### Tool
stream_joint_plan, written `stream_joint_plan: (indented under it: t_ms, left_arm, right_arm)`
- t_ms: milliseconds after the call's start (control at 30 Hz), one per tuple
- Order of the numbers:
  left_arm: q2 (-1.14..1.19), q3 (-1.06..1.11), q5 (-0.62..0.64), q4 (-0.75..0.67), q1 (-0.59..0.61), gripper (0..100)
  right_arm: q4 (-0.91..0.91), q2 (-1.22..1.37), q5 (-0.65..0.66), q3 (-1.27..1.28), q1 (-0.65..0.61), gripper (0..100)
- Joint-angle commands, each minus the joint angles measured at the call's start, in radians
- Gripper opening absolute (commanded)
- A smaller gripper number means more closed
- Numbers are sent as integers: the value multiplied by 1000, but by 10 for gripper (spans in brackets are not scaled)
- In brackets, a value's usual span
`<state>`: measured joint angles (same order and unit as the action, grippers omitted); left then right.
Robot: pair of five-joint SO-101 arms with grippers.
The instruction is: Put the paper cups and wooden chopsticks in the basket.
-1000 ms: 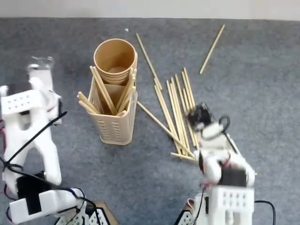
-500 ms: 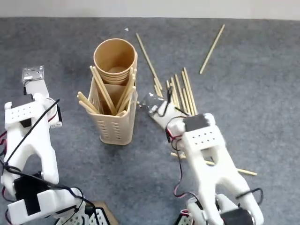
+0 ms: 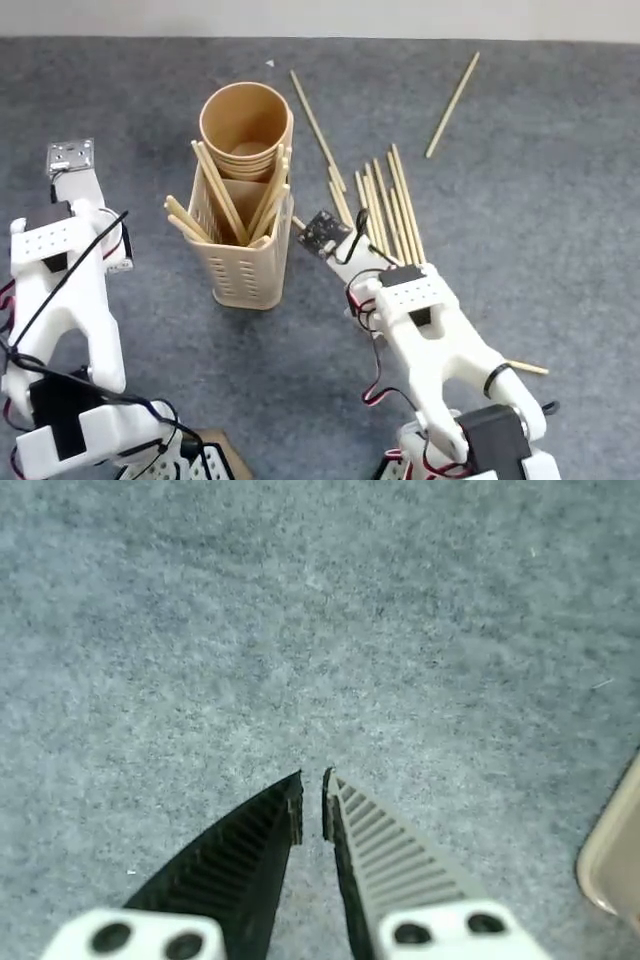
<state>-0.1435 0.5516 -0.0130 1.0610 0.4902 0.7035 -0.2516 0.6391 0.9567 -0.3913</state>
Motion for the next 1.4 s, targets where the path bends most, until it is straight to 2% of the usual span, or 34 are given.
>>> stream_joint_plan:
  t_ms: [0,67,367,567,733,967,1267,1367]
  left_arm:
    - [-8,-4,11,-12,-18,75]
    - [-8,-4,12,-12,-18,75]
    - [-8,-4,12,-12,-27,74]
    - [-8,-4,12,-12,-28,74]
    - [-8,-4,12,-14,-28,74]
    - [-7,-4,12,-14,-28,74]
    - [-7,-2,11,-14,-27,74]
    - [-7,19,9,-49,-27,74]
  right_arm:
    - [-12,38,-11,-1,12,39]
    - [-12,45,-20,-2,44,18]
    - [-10,44,-242,-208,249,5]
    - [-12,-113,-448,-378,268,5]
    - [-33,-381,-592,-444,173,5]
    - [-260,-685,-720,-410,-45,5]
    - [-657,-610,-724,-254,-315,5]
    - [-700,-513,-724,-223,-355,5]
